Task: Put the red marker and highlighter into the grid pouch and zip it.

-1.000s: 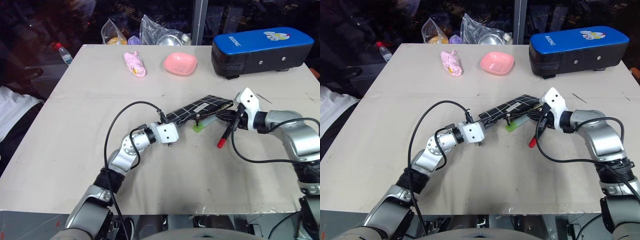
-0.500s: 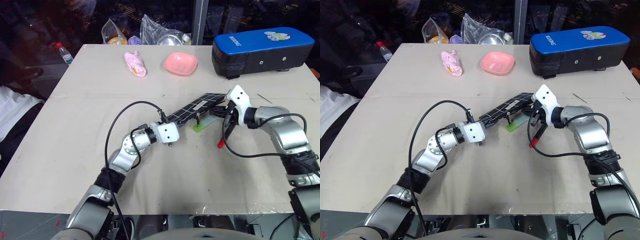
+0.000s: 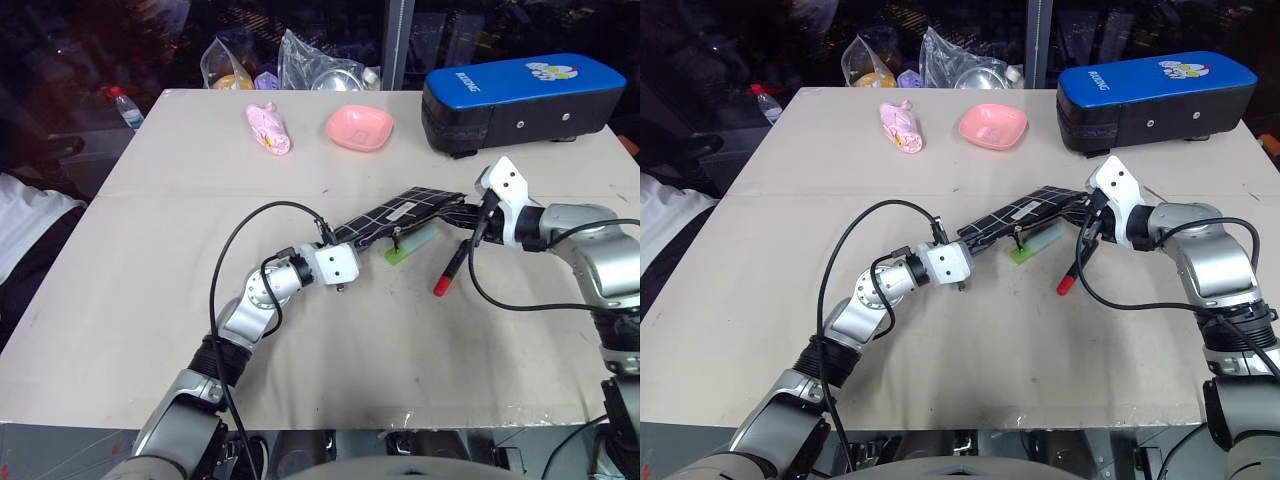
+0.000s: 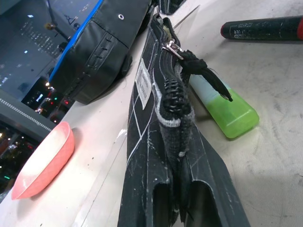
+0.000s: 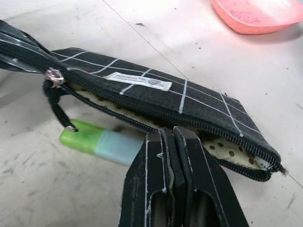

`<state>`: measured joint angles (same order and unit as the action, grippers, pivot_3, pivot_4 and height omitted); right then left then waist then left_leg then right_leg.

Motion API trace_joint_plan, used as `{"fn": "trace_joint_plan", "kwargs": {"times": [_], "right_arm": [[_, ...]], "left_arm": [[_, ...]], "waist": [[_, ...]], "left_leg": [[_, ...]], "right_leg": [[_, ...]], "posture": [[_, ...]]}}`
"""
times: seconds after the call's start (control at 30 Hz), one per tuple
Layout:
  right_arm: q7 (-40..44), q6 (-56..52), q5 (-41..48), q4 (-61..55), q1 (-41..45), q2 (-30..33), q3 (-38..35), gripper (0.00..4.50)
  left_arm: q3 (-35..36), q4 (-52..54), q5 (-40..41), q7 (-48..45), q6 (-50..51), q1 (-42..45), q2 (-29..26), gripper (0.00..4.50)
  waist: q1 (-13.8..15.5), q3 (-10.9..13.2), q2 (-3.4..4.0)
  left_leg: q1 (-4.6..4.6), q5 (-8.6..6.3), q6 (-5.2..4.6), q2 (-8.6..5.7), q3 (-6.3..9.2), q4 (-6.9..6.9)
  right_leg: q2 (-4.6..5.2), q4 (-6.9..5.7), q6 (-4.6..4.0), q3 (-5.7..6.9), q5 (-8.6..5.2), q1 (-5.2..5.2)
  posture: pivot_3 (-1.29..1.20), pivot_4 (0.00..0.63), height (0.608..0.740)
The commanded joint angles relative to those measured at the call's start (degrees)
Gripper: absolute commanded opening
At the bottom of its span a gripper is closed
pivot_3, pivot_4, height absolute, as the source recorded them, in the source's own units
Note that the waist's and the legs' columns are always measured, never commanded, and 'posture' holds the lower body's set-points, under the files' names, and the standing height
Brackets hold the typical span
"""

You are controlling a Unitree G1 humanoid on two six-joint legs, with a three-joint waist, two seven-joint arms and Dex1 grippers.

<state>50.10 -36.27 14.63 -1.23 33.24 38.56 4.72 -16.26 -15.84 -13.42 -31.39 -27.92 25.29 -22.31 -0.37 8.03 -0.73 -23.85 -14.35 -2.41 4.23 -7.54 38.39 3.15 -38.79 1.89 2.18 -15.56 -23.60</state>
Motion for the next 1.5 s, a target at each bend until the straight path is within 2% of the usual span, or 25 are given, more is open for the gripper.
{"fn": "trace_joint_plan", "kwargs": {"times": [0.03, 0.37, 0.53, 0.8, 1.27, 1.33, 1.5], "right_arm": [[-1.56, 2.33, -1.3, 1.64, 1.86, -1.6, 0.22, 0.05], [-2.12, 4.16, -2.47, 5.73, 4.52, -4.71, 0.28, 0.05], [0.72, 2.02, -1.28, 2.79, 3.21, -2.09, -0.58, 0.05], [-0.06, 0.18, 0.33, 2.26, 4.95, -1.04, -2.55, 0.05], [-1.64, 2.2, -2.1, 5.54, 5.91, -4.64, 0.68, 0.05], [-2.75, 4.26, -4.25, 5.55, 6.79, -6.78, 3.33, 0.05], [-3.35, 18.75, -12.7, 6.43, 6.95, -9.51, 11.0, 0.05]], "left_arm": [[0.54, 1.24, 0.73, 0.26, -0.72, 1.28, 0.15, 0.0], [0.69, 1.62, 0.49, 0.45, -0.58, 1.07, -0.32, 0.0], [0.83, 1.45, 0.49, 0.57, -0.59, 0.98, -0.54, 0.0], [0.48, 0.82, 0.59, 0.49, -0.98, 1.16, -0.37, 0.0], [0.42, 1.44, 0.56, 0.5, -0.99, 1.28, -0.16, 0.0], [0.3, 1.47, 0.62, 0.34, -1.04, 1.43, -0.09, 0.0], [0.46, 0.39, 0.36, 0.67, -0.98, 2.47, 0.19, 0.0]], "waist": [[-0.03, 0.0, 0.0], [-0.04, 0.0, 0.01], [0.06, 0.01, 0.01], [-0.11, 0.01, 0.01], [-0.11, 0.01, 0.01], [-0.21, 0.01, 0.01], [-0.28, 0.02, 0.03]], "left_leg": [[0.0, 0.0, 0.0, 0.0, -0.02, 0.0], [0.0, 0.01, 0.01, 0.0, -0.01, -0.01], [-0.01, 0.01, 0.01, 0.0, -0.02, 0.0], [0.0, 0.0, 0.01, 0.0, 0.0, -0.01], [0.0, 0.0, 0.01, 0.0, -0.02, -0.01], [0.0, 0.01, 0.01, 0.01, -0.01, -0.01], [0.0, 0.01, 0.02, 0.02, -0.01, -0.02]], "right_leg": [[0.0, 0.0, 0.0, -0.01, 0.0, 0.0], [-0.01, -0.01, 0.0, 0.0, 0.0, -0.01], [0.01, 0.0, 0.0, 0.0, 0.0, -0.01], [0.0, -0.01, 0.0, 0.0, 0.0, -0.01], [0.0, -0.01, 0.0, -0.01, 0.0, -0.01], [-0.01, -0.01, 0.0, 0.0, 0.0, -0.01], [-0.03, -0.03, 0.01, 0.01, 0.0, -0.05]], "posture": [[0.0, 0.15, 0.74], [0.0, 0.15, 0.74], [0.0, 0.15, 0.74], [0.0, 0.15, 0.74], [0.0, 0.15, 0.74], [0.0, 0.15, 0.74], [0.0, 0.15, 0.74]]}}
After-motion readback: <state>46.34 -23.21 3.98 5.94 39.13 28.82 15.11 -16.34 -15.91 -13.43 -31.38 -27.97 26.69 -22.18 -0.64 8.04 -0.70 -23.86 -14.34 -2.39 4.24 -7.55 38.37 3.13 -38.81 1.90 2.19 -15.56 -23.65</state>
